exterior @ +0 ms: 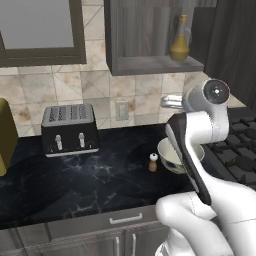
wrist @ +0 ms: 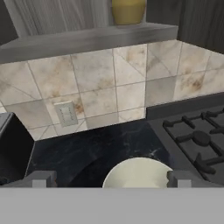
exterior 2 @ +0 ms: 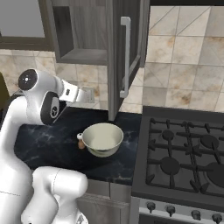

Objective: Retrieve the bottle and the shaker from the cabinet and place them next to the mixing bowl on the counter. Then add garlic from the fridge to the mixing bowl.

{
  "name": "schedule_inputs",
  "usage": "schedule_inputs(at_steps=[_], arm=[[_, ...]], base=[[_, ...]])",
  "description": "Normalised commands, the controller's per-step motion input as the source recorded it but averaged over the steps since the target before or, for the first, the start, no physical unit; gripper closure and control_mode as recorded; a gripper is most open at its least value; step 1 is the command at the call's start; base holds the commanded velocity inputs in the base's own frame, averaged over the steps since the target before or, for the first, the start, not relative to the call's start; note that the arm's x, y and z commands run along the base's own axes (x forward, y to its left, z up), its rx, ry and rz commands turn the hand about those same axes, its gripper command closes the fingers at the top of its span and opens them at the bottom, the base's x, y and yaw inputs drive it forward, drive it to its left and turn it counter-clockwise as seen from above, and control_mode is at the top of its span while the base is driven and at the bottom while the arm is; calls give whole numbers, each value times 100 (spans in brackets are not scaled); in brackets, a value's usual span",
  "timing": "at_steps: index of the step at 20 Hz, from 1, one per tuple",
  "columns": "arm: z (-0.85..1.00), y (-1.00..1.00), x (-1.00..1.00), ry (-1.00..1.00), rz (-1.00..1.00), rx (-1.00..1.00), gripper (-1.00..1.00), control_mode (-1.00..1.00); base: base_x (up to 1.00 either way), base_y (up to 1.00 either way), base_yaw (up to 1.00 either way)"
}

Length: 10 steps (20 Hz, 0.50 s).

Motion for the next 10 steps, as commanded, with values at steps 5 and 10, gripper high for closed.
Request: schedule_inputs(at_steps=[5,10], arm=[[57,-3,0,-1,0,0,-100,-100],[55,-1,0,-5,0,-6,-100,-100]], base=[[0,0,0],[0,0,0]])
